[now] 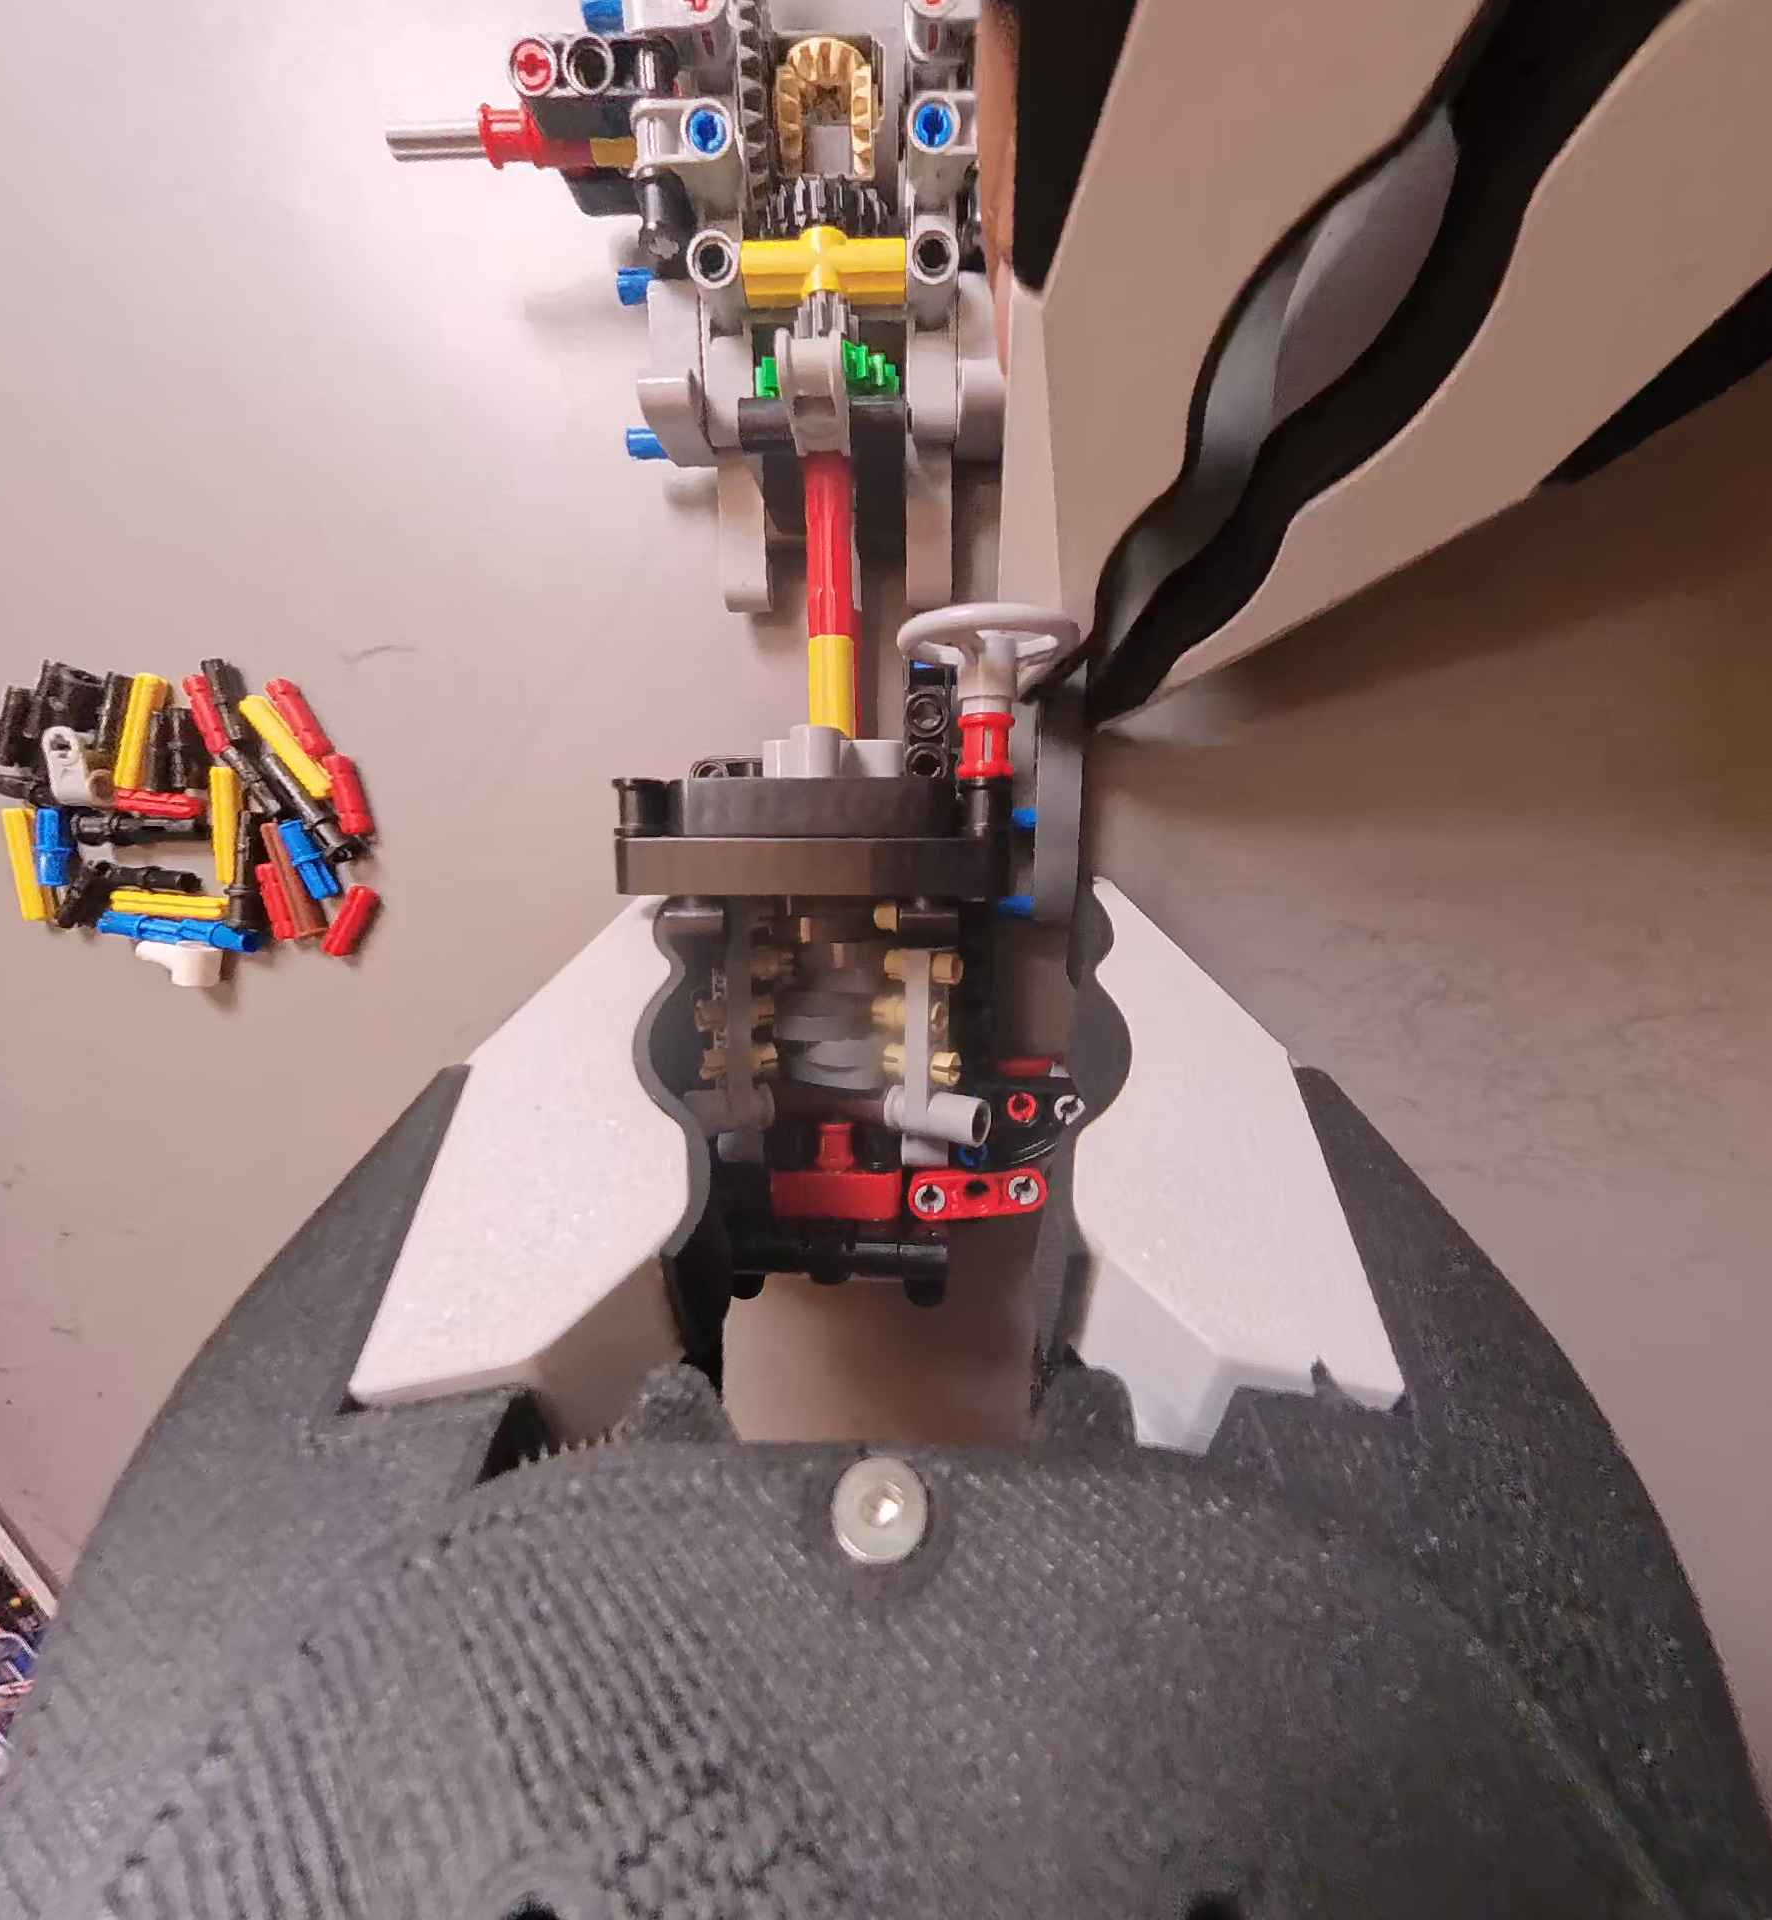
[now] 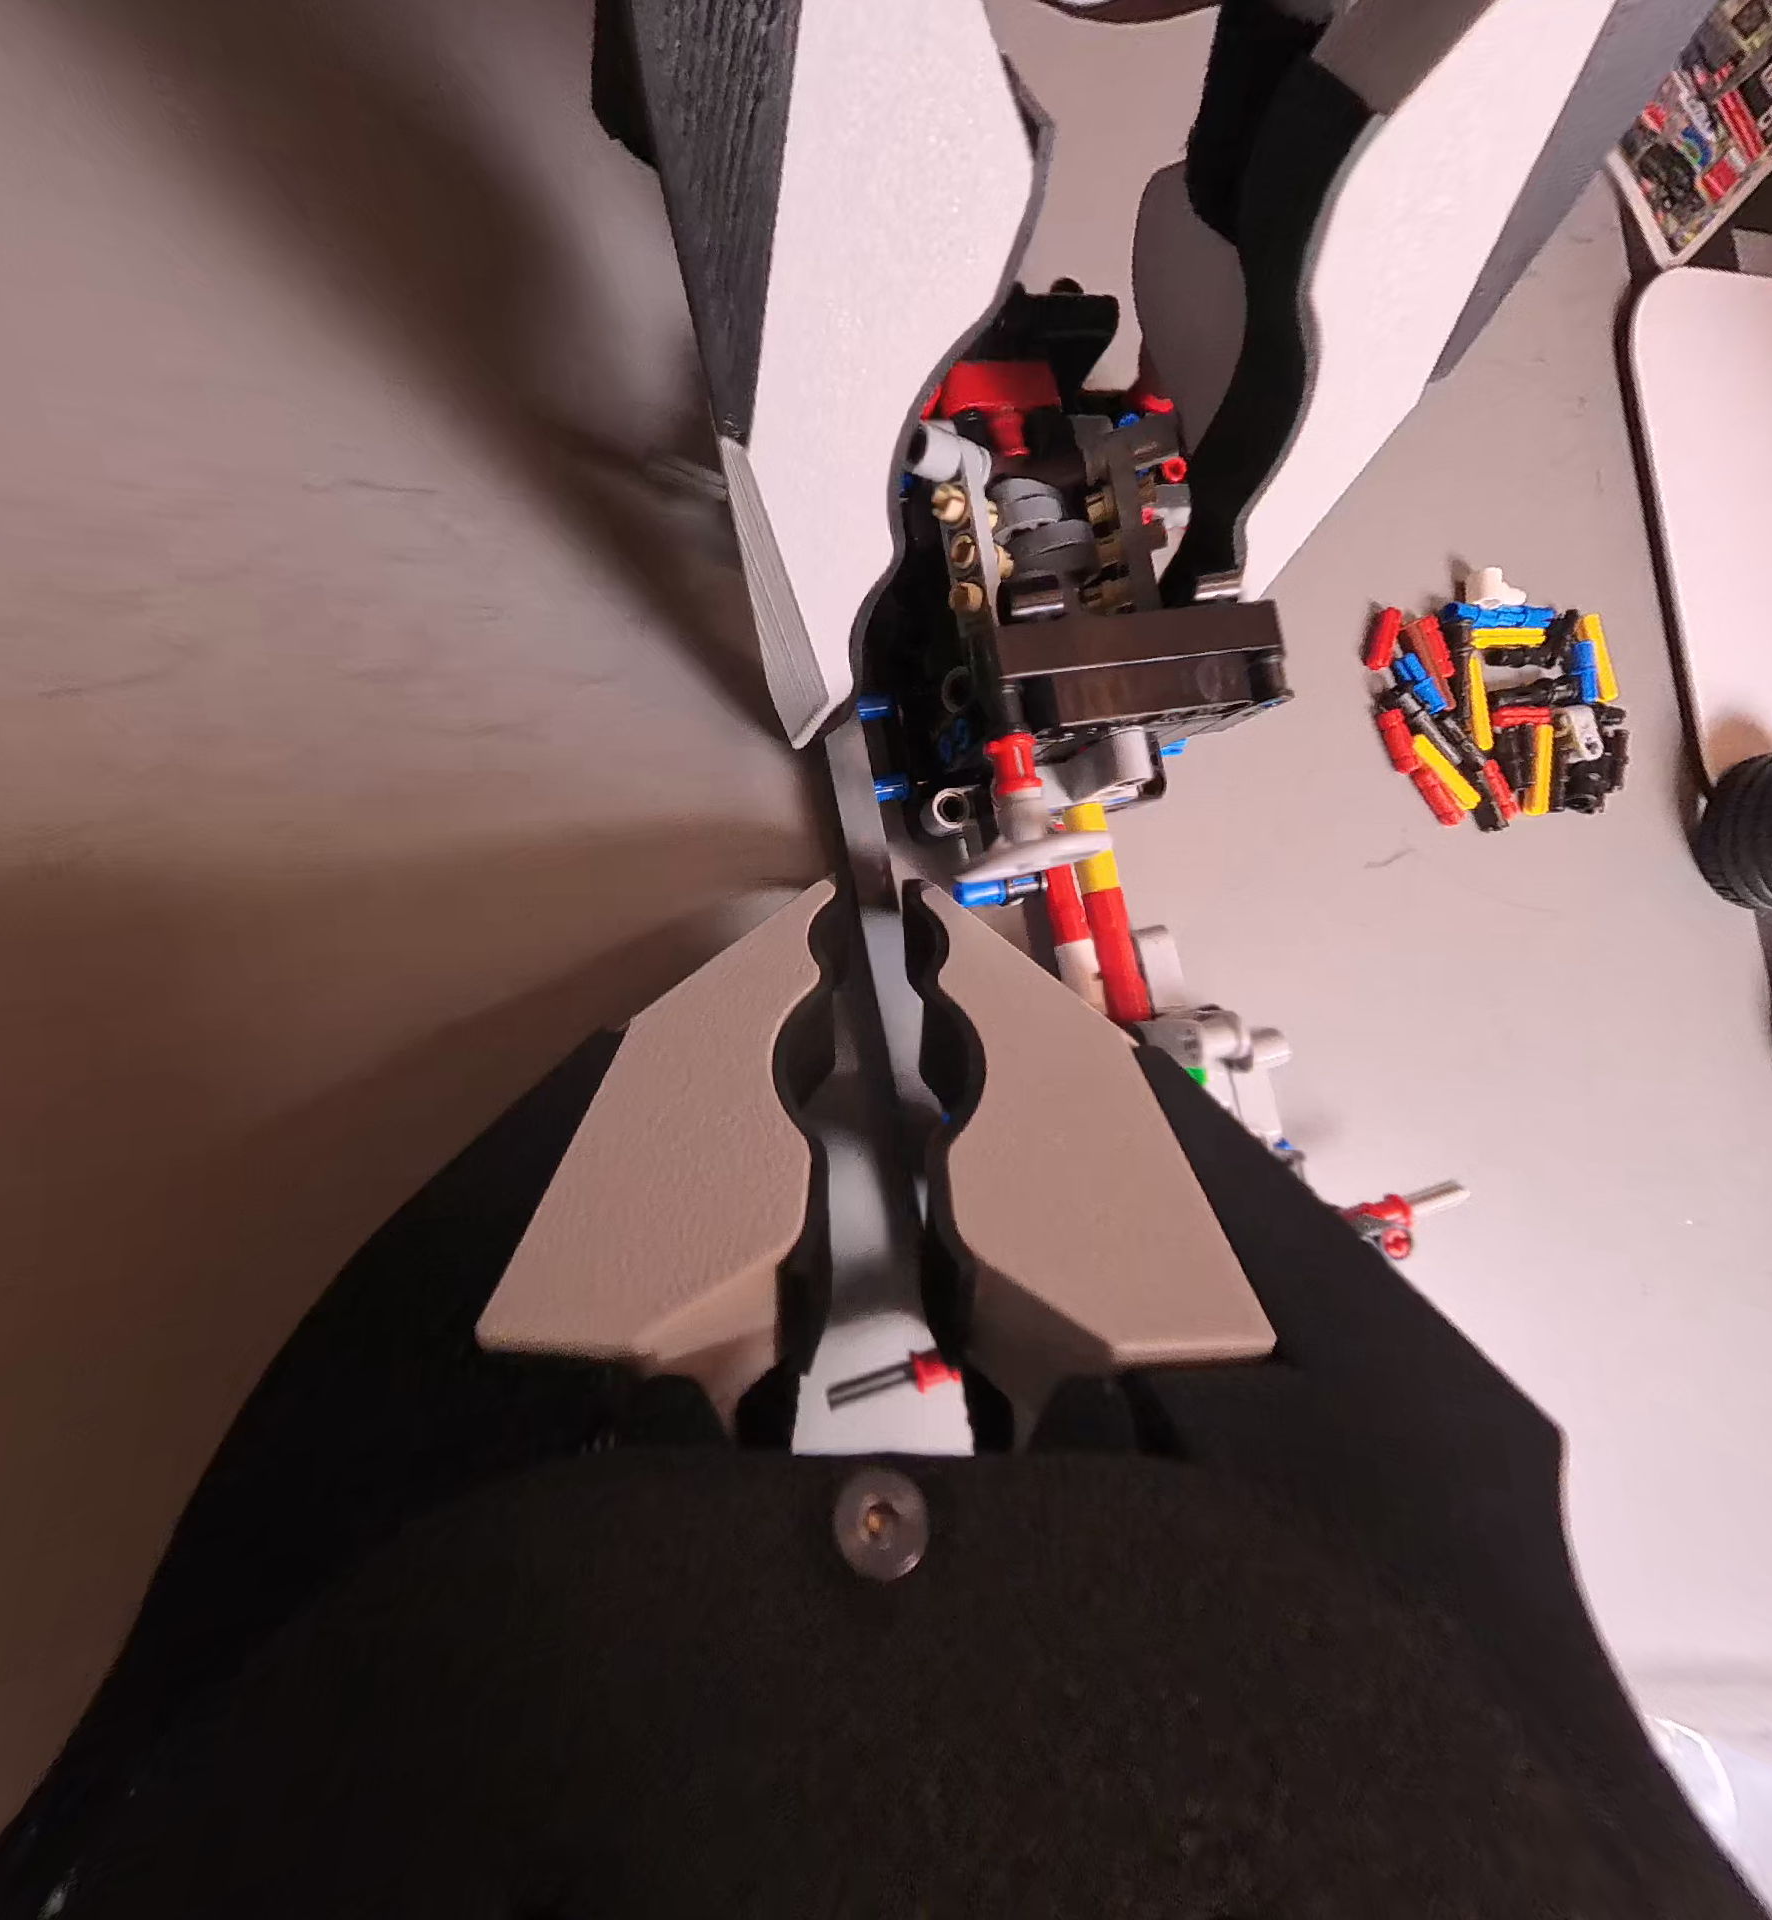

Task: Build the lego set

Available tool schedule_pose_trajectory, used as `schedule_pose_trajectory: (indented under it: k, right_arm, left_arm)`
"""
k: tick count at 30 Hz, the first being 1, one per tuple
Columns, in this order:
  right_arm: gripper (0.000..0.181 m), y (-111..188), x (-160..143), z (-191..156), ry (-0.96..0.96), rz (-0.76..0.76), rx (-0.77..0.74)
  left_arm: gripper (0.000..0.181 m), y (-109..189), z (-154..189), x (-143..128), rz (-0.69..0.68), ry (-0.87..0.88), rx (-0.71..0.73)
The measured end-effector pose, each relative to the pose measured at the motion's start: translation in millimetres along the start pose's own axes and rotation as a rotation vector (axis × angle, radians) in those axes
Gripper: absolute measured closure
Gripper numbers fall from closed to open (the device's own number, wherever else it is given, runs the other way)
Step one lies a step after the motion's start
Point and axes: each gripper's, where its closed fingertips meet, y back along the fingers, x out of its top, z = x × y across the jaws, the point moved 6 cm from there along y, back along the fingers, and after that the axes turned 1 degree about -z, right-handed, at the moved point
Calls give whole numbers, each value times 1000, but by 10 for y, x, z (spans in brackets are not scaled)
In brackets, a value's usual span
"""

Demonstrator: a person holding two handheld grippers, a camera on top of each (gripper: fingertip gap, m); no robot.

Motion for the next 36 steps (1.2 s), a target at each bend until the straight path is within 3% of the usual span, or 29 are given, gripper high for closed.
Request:
schedule_pose_trajectory:
  k: [4, 7, 11, 18, 22, 25, 36]
  right_arm:
    - [170, 188, -14, 0, -4, 19, 45]
    - [151, 432, 4, -7, 9, 53, 106]
    - [124, 743, -92, 88, 14, 51, 78]
    - [78, 424, -219, -49, 73, -111, -21]
    - [84, 294, -207, -89, 103, -194, 84]
    - [107, 276, -206, -40, 156, -242, 130]
    - [105, 223, -221, 15, 184, -241, 241]
  left_arm:
    - [110, 21, 49, -34, 1, -21, -10]
    - [110, 51, 89, -84, -2, -36, -22]
    - [110, 106, 205, -176, -2, -44, -37]
    - [110, 148, 426, -228, 1, -49, -37]
    - [110, 147, 455, -231, 7, -42, -26]
    - [110, 146, 456, -235, 17, -37, -31]
    - [109, 139, 468, -238, 31, -23, -17]
